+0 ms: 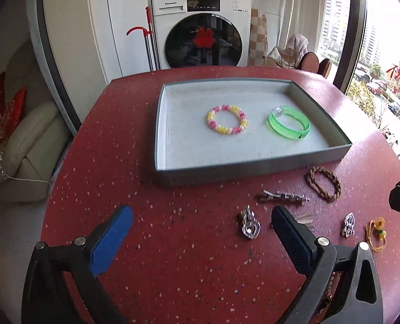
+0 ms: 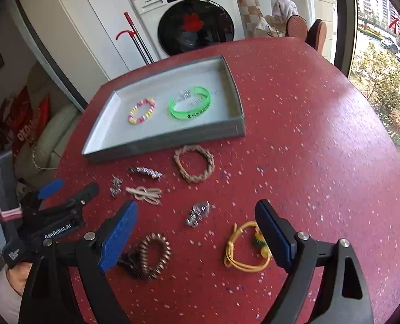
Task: Organize jewelry
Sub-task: 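Move both tools back toward the remaining jewelry on the table, then grasp the silver heart pendant with the left tool while the right tool grasps the yellow cord bracelet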
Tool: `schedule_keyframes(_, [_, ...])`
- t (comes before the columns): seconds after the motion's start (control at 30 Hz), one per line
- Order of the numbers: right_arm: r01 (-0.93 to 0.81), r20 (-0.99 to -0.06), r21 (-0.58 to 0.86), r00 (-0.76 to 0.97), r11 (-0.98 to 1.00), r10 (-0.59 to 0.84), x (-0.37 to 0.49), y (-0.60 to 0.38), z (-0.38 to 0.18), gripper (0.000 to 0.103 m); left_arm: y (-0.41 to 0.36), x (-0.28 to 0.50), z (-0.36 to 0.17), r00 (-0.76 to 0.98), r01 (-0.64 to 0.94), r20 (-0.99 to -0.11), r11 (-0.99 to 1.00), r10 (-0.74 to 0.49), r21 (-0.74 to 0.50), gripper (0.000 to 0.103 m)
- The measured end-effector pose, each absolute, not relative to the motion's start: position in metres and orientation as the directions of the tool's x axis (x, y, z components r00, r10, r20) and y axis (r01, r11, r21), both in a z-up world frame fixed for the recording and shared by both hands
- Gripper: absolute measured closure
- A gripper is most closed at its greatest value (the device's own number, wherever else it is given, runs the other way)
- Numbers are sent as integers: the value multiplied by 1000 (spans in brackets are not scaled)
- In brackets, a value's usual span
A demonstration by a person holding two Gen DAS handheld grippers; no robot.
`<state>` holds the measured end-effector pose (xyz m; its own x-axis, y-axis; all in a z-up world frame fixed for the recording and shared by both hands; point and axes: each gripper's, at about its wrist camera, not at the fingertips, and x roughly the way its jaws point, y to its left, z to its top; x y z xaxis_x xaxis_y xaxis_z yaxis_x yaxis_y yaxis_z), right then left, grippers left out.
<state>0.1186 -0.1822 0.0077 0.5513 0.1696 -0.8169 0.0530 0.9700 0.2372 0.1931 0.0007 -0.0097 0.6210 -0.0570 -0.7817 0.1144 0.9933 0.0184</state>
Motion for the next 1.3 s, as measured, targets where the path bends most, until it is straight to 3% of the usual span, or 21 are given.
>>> schedule_keyframes(0.23, [126,-872,121,488,985,45,87,-198,-23,12,-3,179,-33,585,111,-810,994,-45,25,0])
schedule_keyframes(0.73, [213,-868,117,497,970,-5,91,-231,-33,13,-12,188,-44,569,122,-822,992,-37,41,0])
schedule_keyframes(1.1, [148,-865,-33,491,988,-103,100,-211,-38,39,-23,199,-50,558,142,-829,988,-25,66,3])
schedule_keyframes(1.3, [113,-860,-33,503,993,-86,99,-204,-37,56,-29,196,-48,566,176,-823,982,-44,69,18])
